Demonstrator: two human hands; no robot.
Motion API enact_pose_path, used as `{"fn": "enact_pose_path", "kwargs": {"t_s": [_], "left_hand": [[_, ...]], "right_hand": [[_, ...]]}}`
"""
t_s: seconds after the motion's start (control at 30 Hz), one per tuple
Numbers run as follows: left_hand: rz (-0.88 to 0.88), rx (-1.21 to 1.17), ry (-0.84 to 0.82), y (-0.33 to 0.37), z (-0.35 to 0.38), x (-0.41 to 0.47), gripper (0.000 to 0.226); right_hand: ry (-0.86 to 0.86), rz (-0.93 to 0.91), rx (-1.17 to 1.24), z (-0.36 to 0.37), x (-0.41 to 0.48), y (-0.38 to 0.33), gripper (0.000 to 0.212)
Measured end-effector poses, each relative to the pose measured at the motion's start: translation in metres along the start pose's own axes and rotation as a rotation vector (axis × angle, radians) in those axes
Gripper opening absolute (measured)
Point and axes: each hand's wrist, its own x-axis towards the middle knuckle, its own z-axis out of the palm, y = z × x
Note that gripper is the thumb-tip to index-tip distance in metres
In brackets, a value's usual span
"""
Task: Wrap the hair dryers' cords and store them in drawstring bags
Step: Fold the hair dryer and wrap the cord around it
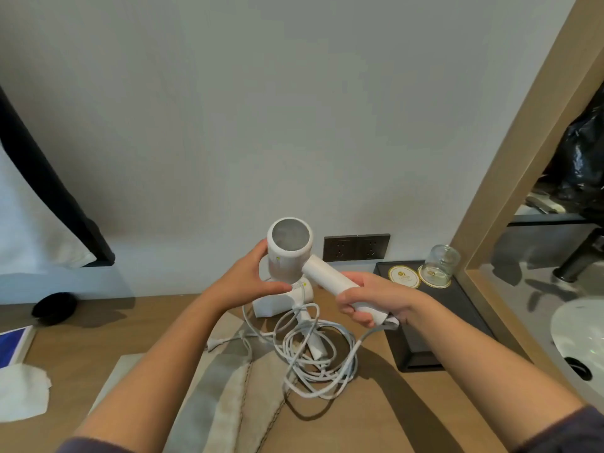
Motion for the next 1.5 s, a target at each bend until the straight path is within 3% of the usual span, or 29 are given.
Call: {"fn": "enact_pose_path", "kwargs": {"t_s": [0.1,0.17,0.27,0.37,0.57,0.73,0.93,1.1,1.5], "left_hand": [[0.013,-0.022,-0.022,0.008,-0.001,0.002,0.065],[0.023,0.022,-0.047,0.011,-0.001,0.0,0.056],[0.02,-0.039,-0.078,0.013,0.002,-0.003,0.052],[-0.099,-0.268,-0.06,0.01,0.004,-0.004,0.071],[-0.2,-0.466,-0.047,0.006,0.003,-0.007,0.061],[-0.245,-0.447,-0.107,0.005,-0.001,-0.007,0.069],[-0.303,-0.472,-0.114,0.011,0.006,-0.009,0.074],[-0.344,-0.569,-0.051,0.011,0.018,-0.019,0.061],[-0.332,-0.652,0.118,0.005,0.037,-0.036,0.07]], "right_hand": [[-0.098,0.015,0.072,-0.002,-0.003,0.002,0.036],[-0.102,0.012,-0.038,-0.005,-0.006,0.001,0.038],[0.084,0.035,-0.443,-0.005,-0.009,-0.003,0.03],[0.29,0.032,-0.677,-0.008,-0.007,0.002,0.019],[0.253,0.114,-0.594,-0.017,-0.004,0.003,0.026],[0.173,0.144,-0.662,-0.012,-0.005,-0.002,0.03],[0.181,0.023,-0.547,-0.002,0.001,0.0,0.025],[0.235,0.0,-0.471,0.008,0.0,0.013,0.028],[0.288,-0.046,-0.361,0.02,0.0,0.033,0.022]]}}
